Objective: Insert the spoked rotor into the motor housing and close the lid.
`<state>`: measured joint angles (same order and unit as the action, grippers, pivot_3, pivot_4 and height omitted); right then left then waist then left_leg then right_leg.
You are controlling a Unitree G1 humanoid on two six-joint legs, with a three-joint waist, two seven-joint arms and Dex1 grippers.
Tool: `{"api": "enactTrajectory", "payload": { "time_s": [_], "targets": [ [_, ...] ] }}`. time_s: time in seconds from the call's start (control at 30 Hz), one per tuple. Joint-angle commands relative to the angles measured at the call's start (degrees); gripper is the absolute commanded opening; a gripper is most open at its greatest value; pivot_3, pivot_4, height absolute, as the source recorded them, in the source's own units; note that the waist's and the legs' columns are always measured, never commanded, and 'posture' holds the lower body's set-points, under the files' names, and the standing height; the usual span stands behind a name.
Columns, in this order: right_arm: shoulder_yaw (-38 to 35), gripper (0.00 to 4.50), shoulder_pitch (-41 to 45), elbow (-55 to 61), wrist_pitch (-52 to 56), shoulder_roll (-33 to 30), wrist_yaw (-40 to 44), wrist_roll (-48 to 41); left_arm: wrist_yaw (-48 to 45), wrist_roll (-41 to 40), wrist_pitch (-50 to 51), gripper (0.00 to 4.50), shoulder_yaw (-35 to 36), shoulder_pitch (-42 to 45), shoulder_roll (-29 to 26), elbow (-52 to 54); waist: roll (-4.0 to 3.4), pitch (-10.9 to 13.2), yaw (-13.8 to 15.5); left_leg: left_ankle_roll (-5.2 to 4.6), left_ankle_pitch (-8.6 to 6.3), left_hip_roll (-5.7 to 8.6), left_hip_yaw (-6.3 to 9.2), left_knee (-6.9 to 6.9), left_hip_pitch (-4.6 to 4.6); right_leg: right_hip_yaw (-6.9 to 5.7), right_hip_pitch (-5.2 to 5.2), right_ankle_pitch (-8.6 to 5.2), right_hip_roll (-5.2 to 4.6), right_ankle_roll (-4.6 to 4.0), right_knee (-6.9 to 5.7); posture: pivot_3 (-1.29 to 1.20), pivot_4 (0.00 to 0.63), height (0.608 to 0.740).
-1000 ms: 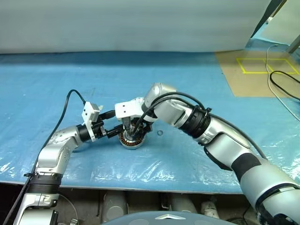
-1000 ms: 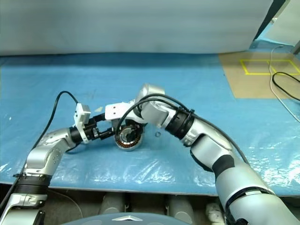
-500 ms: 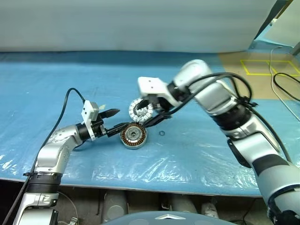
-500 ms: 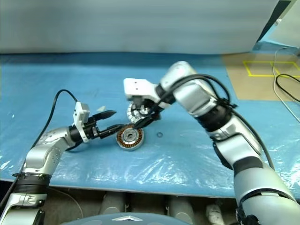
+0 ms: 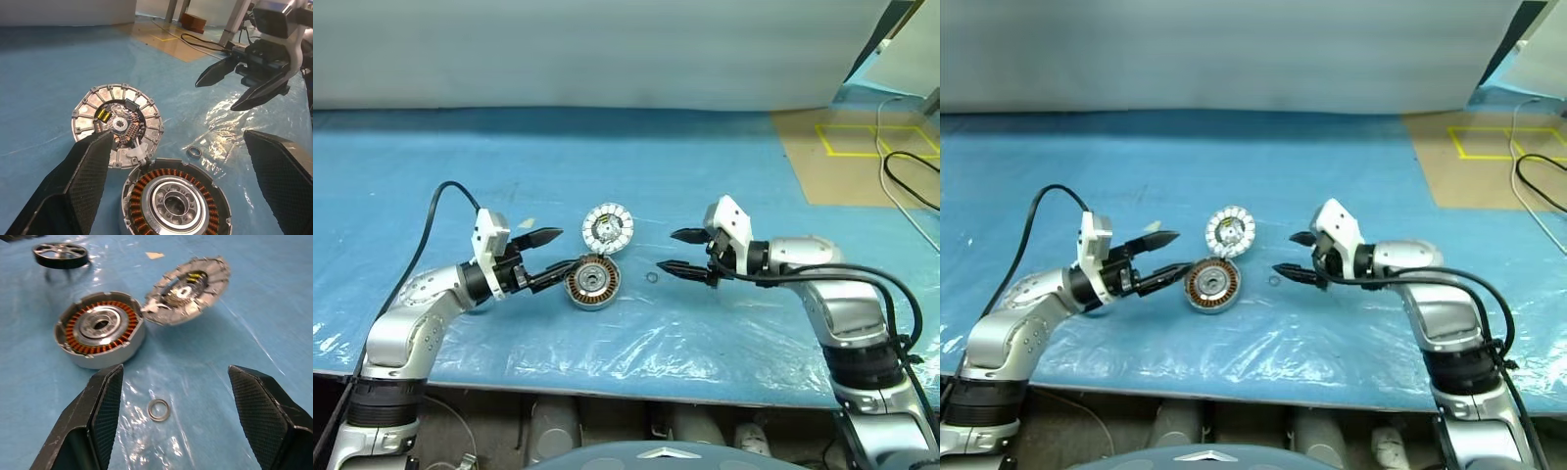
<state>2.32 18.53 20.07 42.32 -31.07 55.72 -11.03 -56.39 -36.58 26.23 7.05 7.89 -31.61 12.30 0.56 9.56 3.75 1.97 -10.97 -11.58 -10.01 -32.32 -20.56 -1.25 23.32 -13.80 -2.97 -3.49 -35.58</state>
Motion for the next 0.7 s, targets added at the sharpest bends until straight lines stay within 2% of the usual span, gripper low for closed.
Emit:
{"api": "enactTrajectory", "payload": {
  "time_s": [0.03,0.2,0.3,0.47,0.7],
  "targets": [
    [-0.7,3.59,-2.0,-0.2,-6.6,0.7,-5.2,1.6,-1.1,-1.0,0.4,4.50,-0.1,0.1,-1.1,1.9,0.00,0.0,0.1,0.00,0.00,-0.01,0.00,0.01,0.02,0.00,-0.01,0.00,0.00,0.00,0.00,0.00,0.150,0.740],
    [3.8,3.59,-6.2,-2.9,-12.0,1.5,-7.7,3.2,-2.6,0.2,-0.4,4.50,-1.4,-1.1,-1.9,2.4,0.00,0.0,0.2,0.00,0.00,0.03,-0.01,0.07,-0.08,-0.01,-0.01,0.00,0.00,0.01,0.15,0.00,0.150,0.740],
    [3.5,3.59,-6.8,-5.3,-12.0,2.8,-8.9,1.8,-3.7,1.6,-2.0,4.50,-2.4,-2.7,-2.5,3.4,-0.01,0.0,0.0,0.00,0.00,0.02,0.01,0.12,-0.10,-0.03,0.01,-0.01,0.00,0.01,0.22,0.00,0.150,0.740],
    [5.6,3.59,-6.7,-6.8,-13.4,0.6,-6.3,1.5,-6.1,3.5,-6.7,4.50,-3.0,-6.4,-3.6,6.8,-0.02,0.0,0.1,-0.01,-0.01,0.02,0.00,0.12,-0.09,-0.04,-0.02,-0.01,-0.01,0.02,0.22,0.00,0.150,0.740],
    [7.5,3.59,-4.0,-9.2,-14.2,-0.9,-3.0,0.9,-9.1,8.2,-18.2,4.50,-3.1,-11.2,-3.5,5.7,-0.03,0.0,0.1,-0.08,-0.05,0.03,0.01,0.11,-0.06,-0.04,-0.05,-0.01,-0.01,0.03,0.23,0.00,0.150,0.740]
  ]
}}
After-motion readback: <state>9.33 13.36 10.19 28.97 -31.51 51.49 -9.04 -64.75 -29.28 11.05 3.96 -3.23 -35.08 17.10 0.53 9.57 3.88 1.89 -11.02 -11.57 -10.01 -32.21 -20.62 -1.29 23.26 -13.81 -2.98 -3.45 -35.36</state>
